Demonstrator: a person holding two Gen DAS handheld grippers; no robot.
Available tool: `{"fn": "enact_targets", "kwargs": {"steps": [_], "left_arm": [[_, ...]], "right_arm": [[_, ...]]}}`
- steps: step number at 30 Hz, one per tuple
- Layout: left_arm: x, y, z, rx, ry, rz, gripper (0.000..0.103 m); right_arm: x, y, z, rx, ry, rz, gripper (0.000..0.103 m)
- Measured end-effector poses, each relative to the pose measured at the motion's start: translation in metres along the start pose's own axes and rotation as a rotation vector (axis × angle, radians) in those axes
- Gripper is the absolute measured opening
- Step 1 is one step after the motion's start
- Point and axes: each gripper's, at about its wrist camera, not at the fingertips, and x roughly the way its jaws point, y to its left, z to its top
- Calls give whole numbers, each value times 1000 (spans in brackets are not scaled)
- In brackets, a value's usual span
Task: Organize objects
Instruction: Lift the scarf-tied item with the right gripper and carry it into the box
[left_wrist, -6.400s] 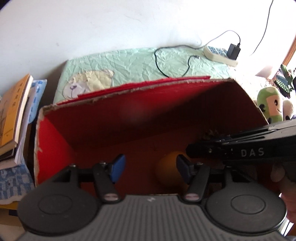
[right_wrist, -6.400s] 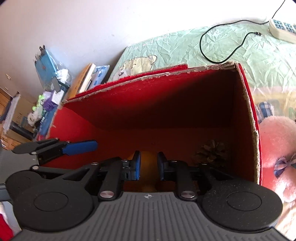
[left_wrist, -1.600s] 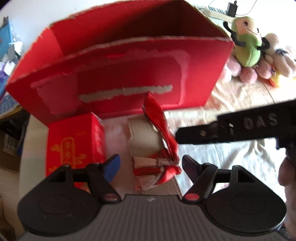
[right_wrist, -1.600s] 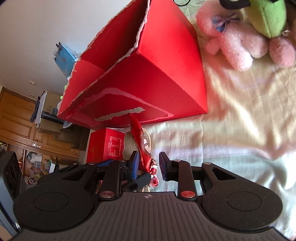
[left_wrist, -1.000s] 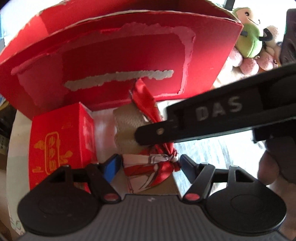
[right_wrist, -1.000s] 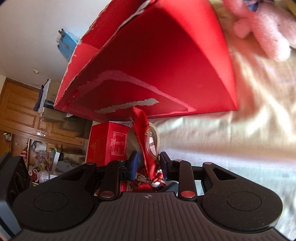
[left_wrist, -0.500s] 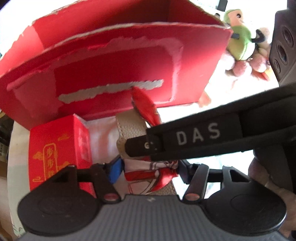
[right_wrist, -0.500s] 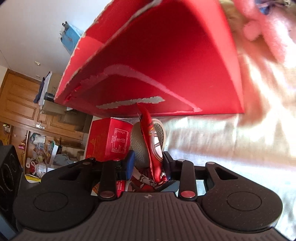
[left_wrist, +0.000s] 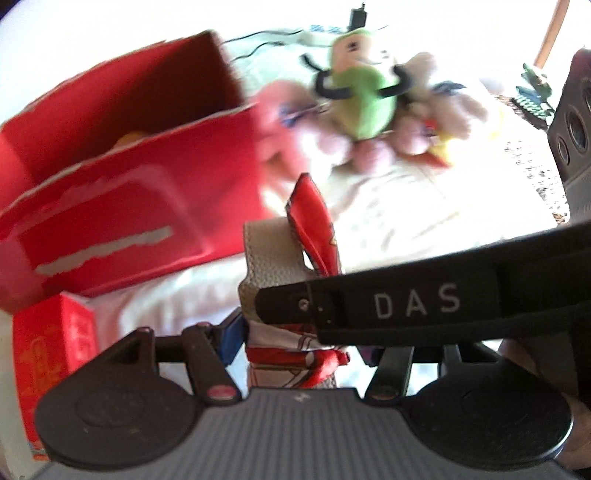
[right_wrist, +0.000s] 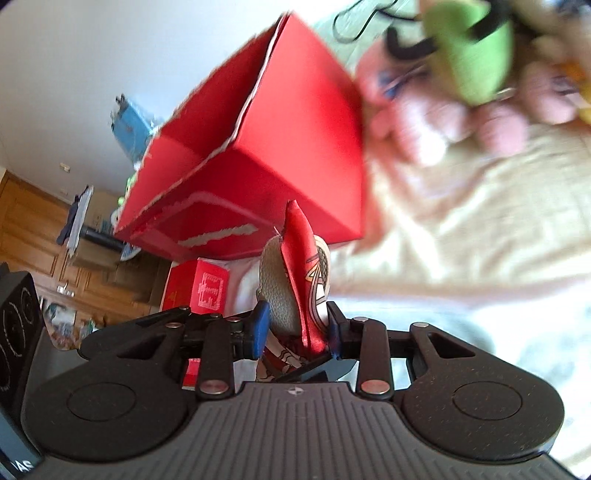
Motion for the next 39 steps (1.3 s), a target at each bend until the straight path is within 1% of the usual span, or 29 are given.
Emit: {"fn": "enact_targets", "kwargs": {"steps": [2, 3, 4, 7, 8, 12, 16, 19, 23, 26, 29, 33, 36, 39], "left_arm": [[-5, -9, 3, 11, -18, -16, 59], [3, -18, 13, 16, -26, -23, 59], [5, -26, 11, 23, -37, -28, 59], [-12, -43, 14, 47, -76, -36, 59], [-12, -46, 19, 55, -92, -39, 59], [-32, -49, 36, 76, -160, -44, 59], [-56, -37, 54, 92, -231, -43, 59], [-69, -19, 70, 87, -274, -41, 59], [-87, 15, 91, 78, -322, -23, 59], [-96, 46, 104, 64, -341, -5, 59], [-99, 79, 114, 48, -344, 13, 59], [-86, 124, 120, 23, -317, 32, 59], [-68, 156, 121, -5, -266, 31, 59], [-43, 184, 117, -42, -194, 13, 59]], "right_arm": [[-12, -3, -3, 3, -32, -6, 35], [-17, -5, -4, 2, -47, -9, 35], [-25, -8, -4, -1, -65, -13, 35], [-41, -11, -2, -6, -117, -13, 35], [-45, -11, 0, -7, -134, -12, 35], [-59, 1, 11, -14, -207, -4, 35], [-64, 22, 27, -50, -276, 4, 35], [-61, 40, 44, -75, -309, 20, 35], [-54, 63, 66, -138, -340, 35, 35], [-38, 87, 85, -183, -351, 49, 35], [-16, 106, 103, -208, -347, 68, 35], [21, 129, 125, -221, -312, 75, 35], [58, 138, 134, -212, -263, 66, 35], [93, 140, 138, -180, -188, 43, 35]]}}
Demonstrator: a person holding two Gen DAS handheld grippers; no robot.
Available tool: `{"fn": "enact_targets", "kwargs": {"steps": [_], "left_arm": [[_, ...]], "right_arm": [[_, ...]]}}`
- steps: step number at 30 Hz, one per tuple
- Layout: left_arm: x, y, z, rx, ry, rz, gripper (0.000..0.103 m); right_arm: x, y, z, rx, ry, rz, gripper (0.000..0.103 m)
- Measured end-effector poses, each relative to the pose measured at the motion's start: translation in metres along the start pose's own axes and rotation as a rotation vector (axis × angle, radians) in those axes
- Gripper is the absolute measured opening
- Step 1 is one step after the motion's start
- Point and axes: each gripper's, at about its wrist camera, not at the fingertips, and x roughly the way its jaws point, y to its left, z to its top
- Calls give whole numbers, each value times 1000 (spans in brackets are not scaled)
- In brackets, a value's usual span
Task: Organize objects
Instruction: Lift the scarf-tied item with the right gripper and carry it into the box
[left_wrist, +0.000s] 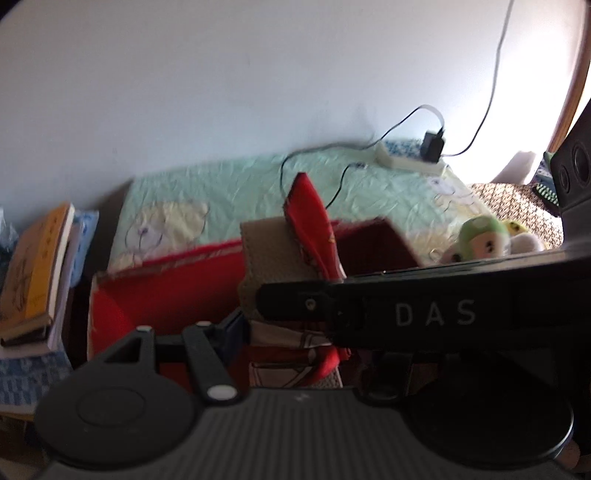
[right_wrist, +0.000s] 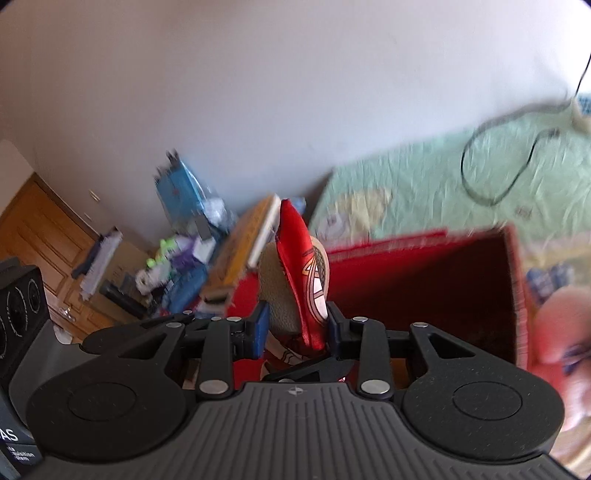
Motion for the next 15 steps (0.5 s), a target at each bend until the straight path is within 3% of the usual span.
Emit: {"fn": "enact_targets", "kwargs": {"steps": [9, 15], "left_arm": [[60, 33, -21, -26, 186, -9, 58], [70, 30, -16, 23, 218, 5, 58]], "right_arm": [[67, -13, -13, 64, 214, -81, 34], [84, -24, -7, 110, 298, -148, 32]]}}
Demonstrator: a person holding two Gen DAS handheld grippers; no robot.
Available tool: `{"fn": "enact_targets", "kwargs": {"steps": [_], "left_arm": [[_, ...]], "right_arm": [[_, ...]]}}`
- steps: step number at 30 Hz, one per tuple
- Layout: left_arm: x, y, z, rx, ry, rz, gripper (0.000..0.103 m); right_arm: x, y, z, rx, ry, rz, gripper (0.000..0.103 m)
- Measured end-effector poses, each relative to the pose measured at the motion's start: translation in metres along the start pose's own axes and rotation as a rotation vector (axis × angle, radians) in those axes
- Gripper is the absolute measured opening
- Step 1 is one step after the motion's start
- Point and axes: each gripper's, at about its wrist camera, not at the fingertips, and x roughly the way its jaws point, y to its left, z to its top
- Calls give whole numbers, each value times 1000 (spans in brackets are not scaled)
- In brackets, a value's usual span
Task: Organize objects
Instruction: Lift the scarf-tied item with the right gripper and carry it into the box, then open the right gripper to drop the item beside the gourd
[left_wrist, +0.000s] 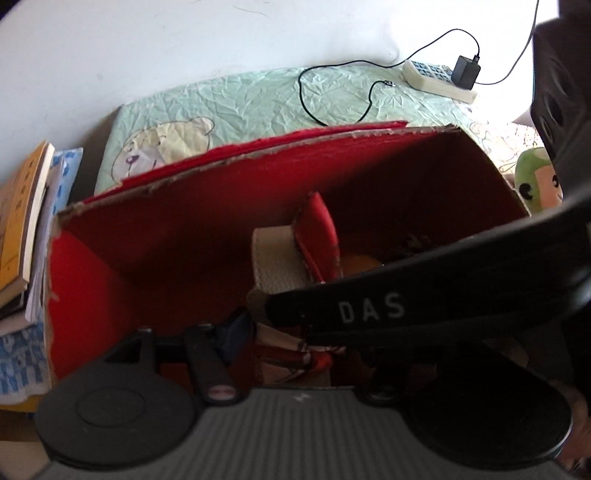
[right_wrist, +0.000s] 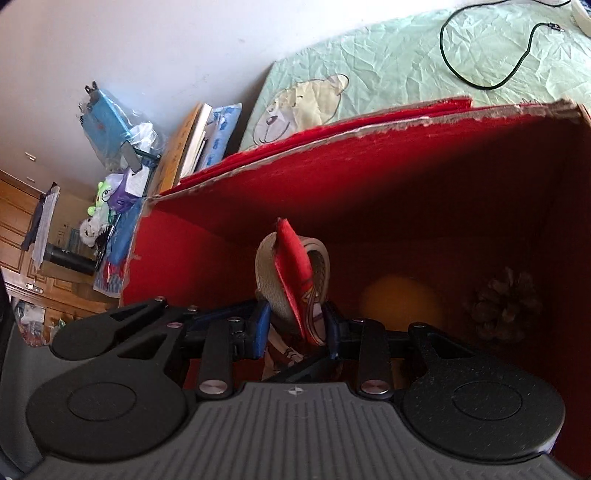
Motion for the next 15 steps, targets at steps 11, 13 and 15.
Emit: {"fn": "enact_targets", "kwargs": {"steps": [11, 13, 15], "left_arm": [[3, 20, -2, -17, 36, 14, 64], [5, 28, -2, -55, 64, 17, 63], [11, 35, -1, -98, 111, -22, 63]], "right_arm": [[2, -13, -4, 87, 20, -59, 19], [-4, -20, -6, 123, -20, -44, 19], [-12, -21, -10, 115, -81, -24, 19]]}}
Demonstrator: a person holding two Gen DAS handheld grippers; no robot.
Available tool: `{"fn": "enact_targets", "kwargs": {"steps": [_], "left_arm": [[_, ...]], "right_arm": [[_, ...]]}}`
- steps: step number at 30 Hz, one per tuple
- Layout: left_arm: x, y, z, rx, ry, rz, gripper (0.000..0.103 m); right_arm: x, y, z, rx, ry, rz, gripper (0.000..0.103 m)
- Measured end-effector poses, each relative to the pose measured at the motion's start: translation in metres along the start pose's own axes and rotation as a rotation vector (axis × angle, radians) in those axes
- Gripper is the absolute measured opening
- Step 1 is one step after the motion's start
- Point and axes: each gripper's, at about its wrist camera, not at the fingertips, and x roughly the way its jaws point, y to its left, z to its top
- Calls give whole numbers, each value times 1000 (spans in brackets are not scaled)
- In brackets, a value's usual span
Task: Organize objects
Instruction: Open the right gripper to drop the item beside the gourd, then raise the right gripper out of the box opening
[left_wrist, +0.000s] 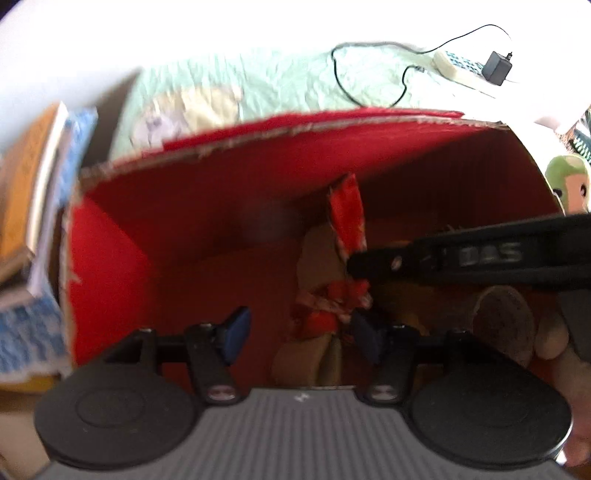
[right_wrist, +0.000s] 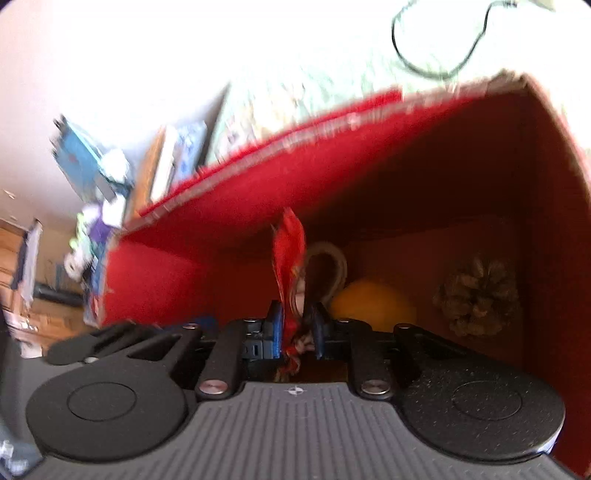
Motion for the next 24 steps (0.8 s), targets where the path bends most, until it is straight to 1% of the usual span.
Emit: {"fn": "enact_targets", "kwargs": {"steps": [3, 6, 9, 11, 14, 15, 16, 17, 18, 21, 23, 24], "left_arm": [[11, -3, 4, 9, 81, 12, 63], [20, -6, 7, 3, 147, -19, 63], [27, -9, 10, 3, 192, -40, 63], [28, -17, 12, 21, 198, -38, 66], [26, -29, 12, 55, 175, -56, 67], [24, -31, 12, 56, 161, -66, 64], [23, -32, 13, 53, 152, -91, 64], [22, -34, 13, 49, 152, -132, 64], [21, -36, 12, 55, 147, -153, 65], [20, -40, 11, 73, 129, -125, 65], [17, -37, 10, 55, 118, -125, 65], [14, -35, 9, 41, 105, -112, 65]], "right_arm": [[-14, 4, -8, -40, -96, 11, 19], [-28, 3, -17, -66, -202, 44, 19], [-35, -3, -19, -51, -265, 58, 19], [-39, -10, -20, -24, -294, 68, 19], [-42, -18, -19, 38, -330, 82, 19], [-42, -21, -20, 61, -338, 85, 19], [-43, -26, -20, 89, -345, 89, 19], [-42, -28, -18, 111, -349, 94, 19], [-38, -25, -18, 132, -349, 99, 19], [-36, -27, -16, 166, -343, 102, 19], [-34, -23, -15, 164, -340, 94, 19], [-35, -22, -14, 161, -339, 88, 19]]}}
